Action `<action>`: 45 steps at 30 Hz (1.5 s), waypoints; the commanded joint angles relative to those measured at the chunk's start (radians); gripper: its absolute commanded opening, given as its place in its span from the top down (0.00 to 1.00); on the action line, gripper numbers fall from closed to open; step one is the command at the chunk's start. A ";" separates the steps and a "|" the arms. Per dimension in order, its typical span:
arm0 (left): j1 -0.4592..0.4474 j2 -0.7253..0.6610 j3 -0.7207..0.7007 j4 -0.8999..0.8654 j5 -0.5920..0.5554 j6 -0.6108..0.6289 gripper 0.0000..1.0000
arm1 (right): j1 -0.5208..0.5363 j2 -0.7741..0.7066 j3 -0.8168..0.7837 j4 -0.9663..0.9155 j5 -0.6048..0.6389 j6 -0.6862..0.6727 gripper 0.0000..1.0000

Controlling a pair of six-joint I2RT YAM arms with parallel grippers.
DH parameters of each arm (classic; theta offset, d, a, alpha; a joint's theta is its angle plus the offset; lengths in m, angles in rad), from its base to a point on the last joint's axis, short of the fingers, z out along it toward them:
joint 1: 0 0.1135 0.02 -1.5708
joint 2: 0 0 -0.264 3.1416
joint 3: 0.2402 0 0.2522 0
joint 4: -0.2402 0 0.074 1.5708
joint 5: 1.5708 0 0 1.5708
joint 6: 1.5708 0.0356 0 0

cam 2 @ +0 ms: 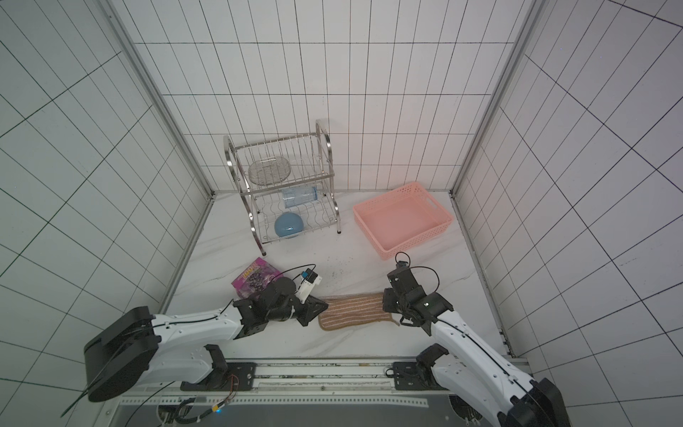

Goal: Fold the square dishcloth
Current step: Fold the cleaning item at the center of the board.

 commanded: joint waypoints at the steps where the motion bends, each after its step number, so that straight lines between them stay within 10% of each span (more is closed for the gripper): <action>1: -0.023 0.015 0.007 -0.004 0.087 0.024 0.73 | 0.008 -0.016 0.035 -0.067 0.025 0.040 0.69; 18: -0.049 -0.191 0.009 -0.091 0.108 -0.032 0.54 | 0.005 0.109 0.142 -0.177 0.002 0.132 0.61; 24: -0.038 -0.199 0.113 -0.374 -0.173 -0.169 0.69 | 0.002 0.132 0.137 -0.213 -0.008 0.148 0.61; 31: -0.029 -0.112 0.267 -0.701 -0.089 -0.319 0.57 | 0.000 0.076 0.093 -0.281 -0.112 0.216 0.66; 45: -0.111 -0.003 0.214 -0.589 -0.021 -0.449 0.59 | -0.002 -0.019 -0.041 -0.285 -0.196 0.306 0.64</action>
